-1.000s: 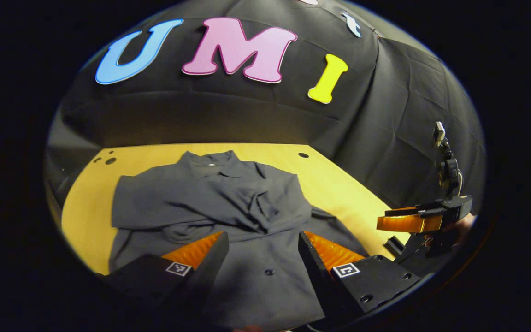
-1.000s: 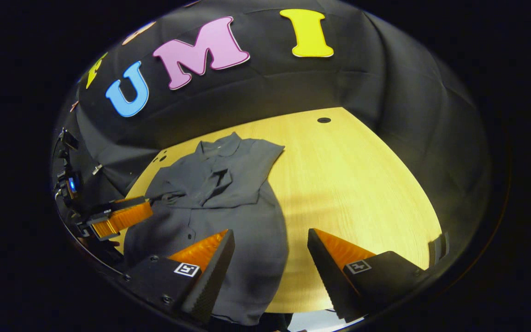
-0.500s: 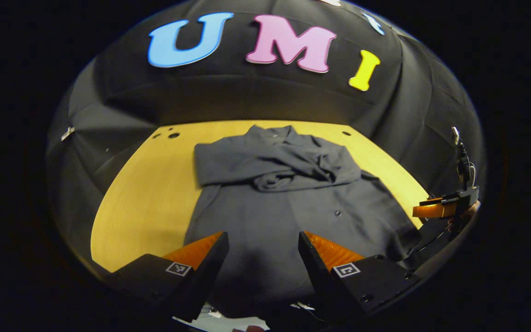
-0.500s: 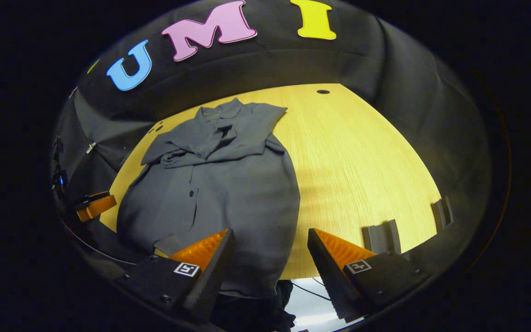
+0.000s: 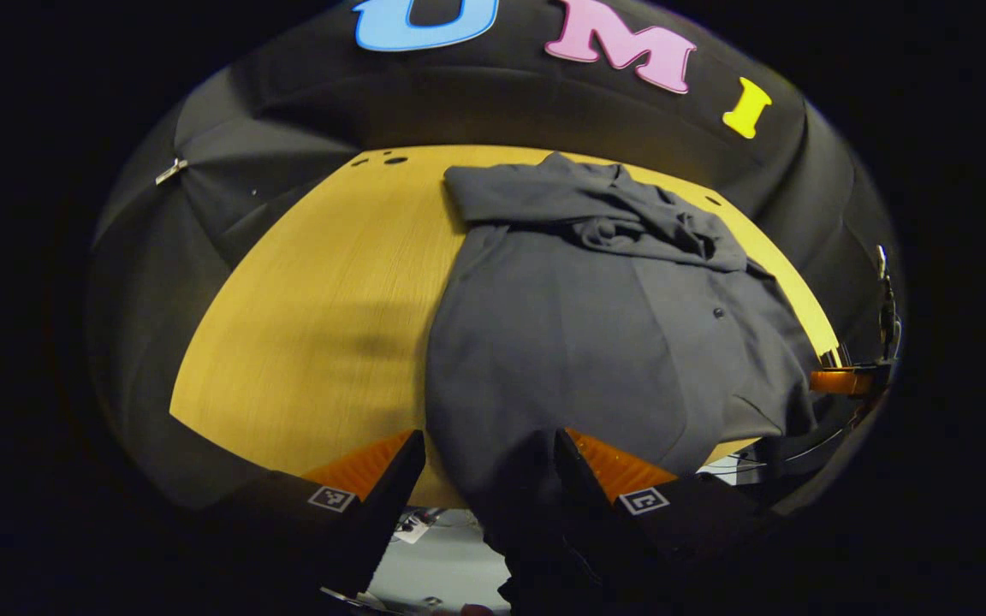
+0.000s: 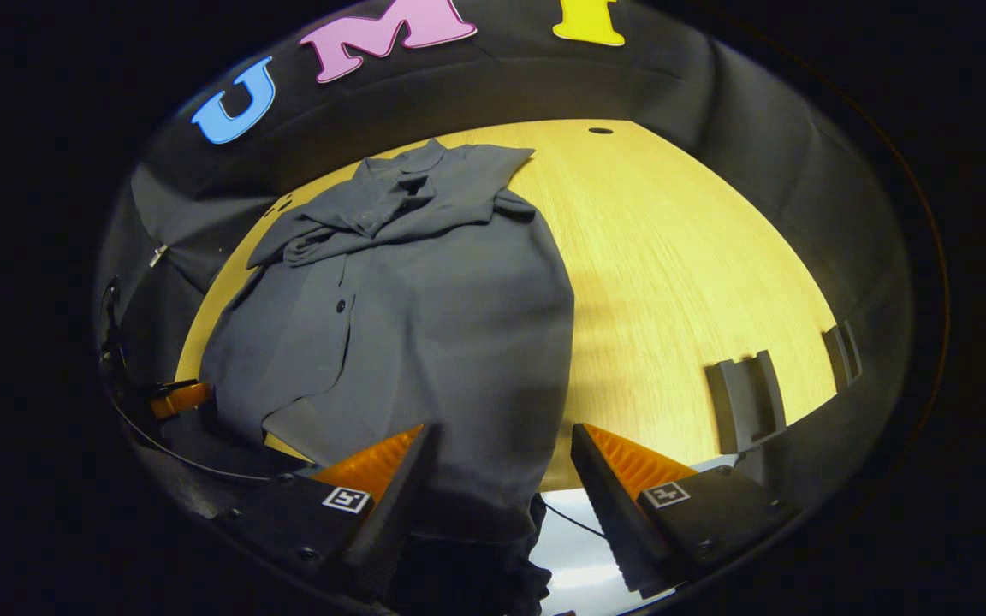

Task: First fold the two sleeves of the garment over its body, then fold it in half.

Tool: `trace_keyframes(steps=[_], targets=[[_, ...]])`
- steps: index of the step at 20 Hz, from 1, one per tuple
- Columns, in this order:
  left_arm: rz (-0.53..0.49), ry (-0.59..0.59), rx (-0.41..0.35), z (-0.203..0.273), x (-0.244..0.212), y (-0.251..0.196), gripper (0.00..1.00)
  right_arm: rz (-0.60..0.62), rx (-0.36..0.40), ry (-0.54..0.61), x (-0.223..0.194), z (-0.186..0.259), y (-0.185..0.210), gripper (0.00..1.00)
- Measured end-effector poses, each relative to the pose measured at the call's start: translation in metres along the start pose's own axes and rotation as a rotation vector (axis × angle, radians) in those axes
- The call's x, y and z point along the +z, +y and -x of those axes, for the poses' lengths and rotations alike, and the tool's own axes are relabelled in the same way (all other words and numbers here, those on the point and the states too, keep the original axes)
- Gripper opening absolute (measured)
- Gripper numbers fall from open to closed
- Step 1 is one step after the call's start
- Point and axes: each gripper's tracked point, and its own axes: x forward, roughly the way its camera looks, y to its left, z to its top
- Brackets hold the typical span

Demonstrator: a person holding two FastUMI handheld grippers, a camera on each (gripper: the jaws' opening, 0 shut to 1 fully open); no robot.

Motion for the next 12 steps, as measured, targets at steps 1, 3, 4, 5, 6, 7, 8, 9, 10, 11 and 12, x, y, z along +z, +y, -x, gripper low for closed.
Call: trace_keyframes(steps=[1,3,4,5,6,7,8,9,10,11,12], targets=[[0.013,0.023,-0.005,-0.003,-0.005,-0.001,0.96,-0.001,-0.006,0.012,-0.003,-0.005,0.0,0.99],[-0.023,0.026,0.002,-0.002,-0.003,0.003,0.97,0.014,-0.016,0.001,0.004,-0.009,0.0,0.99],[-0.051,0.037,0.015,-0.006,-0.007,0.003,0.95,0.031,-0.024,-0.001,0.004,-0.01,0.0,0.96],[-0.092,0.055,0.033,-0.006,-0.009,0.003,0.95,0.057,-0.037,0.01,0.002,-0.013,0.0,0.98],[-0.112,0.042,0.029,-0.009,-0.004,0.0,0.99,0.094,-0.057,0.005,0.004,-0.012,-0.001,0.96],[-0.1,0.046,0.031,-0.009,-0.006,-0.001,0.96,0.141,-0.088,0.022,0.0,-0.016,-0.002,0.96],[-0.084,0.037,0.032,-0.012,-0.004,-0.001,0.95,0.17,-0.084,0.009,-0.001,-0.019,0.001,1.0],[-0.09,0.025,0.022,-0.014,-0.003,-0.004,0.92,0.173,-0.069,0.023,-0.001,-0.017,0.009,0.93],[-0.111,0.024,0.005,-0.016,-0.003,-0.008,0.88,0.172,-0.057,0.016,0.001,-0.02,0.012,0.74],[-0.131,0.019,-0.02,-0.018,0.0,-0.014,0.68,0.174,-0.033,0.015,0.002,-0.022,0.017,0.62],[-0.136,0.018,-0.047,-0.018,0.004,-0.019,0.49,0.159,-0.003,0.018,0.005,-0.023,0.023,0.41]])
